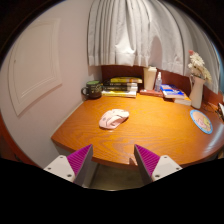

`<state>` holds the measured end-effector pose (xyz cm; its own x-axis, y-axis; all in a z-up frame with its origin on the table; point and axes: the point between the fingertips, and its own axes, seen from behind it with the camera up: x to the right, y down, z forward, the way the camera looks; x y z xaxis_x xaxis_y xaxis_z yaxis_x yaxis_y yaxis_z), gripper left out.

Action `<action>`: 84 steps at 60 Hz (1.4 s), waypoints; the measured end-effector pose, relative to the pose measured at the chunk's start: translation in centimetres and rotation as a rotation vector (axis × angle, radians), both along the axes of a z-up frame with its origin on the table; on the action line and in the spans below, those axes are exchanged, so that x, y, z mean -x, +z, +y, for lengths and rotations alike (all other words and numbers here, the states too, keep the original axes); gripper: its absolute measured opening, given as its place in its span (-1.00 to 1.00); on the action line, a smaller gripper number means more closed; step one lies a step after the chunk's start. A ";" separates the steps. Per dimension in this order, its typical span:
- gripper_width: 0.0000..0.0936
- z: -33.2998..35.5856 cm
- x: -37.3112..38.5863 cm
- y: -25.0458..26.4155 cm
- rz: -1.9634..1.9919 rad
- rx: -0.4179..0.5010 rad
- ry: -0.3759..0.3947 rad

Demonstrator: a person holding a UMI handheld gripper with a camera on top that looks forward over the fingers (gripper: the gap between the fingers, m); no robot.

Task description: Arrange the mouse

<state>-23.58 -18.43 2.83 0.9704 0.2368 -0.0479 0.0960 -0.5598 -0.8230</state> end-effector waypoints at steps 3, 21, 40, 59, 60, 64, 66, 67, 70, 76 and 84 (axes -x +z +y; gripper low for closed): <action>0.78 1.9 1.0 -0.7 -0.004 0.012 -0.022; 0.75 12.1 4.6 -3.1 -0.003 0.045 -0.117; 0.72 18.6 6.2 -3.9 -0.041 0.074 -0.156; 0.11 22.0 6.7 -4.5 -0.072 0.164 -0.131; 0.09 22.1 6.7 -4.5 -0.071 0.172 -0.132; -0.04 22.6 6.6 -4.6 -0.071 0.207 -0.131; -0.10 22.7 6.5 -4.6 -0.076 0.229 -0.126; -0.11 22.9 6.5 -4.6 -0.078 0.235 -0.122; -0.18 23.3 6.5 -4.6 -0.086 0.257 -0.107; -0.18 23.9 5.8 -3.6 -0.097 0.284 -0.062; -0.17 25.2 2.1 3.2 -0.046 0.181 -0.043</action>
<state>-25.69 6.72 5.98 0.9815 0.1871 -0.0411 0.1044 -0.7026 -0.7039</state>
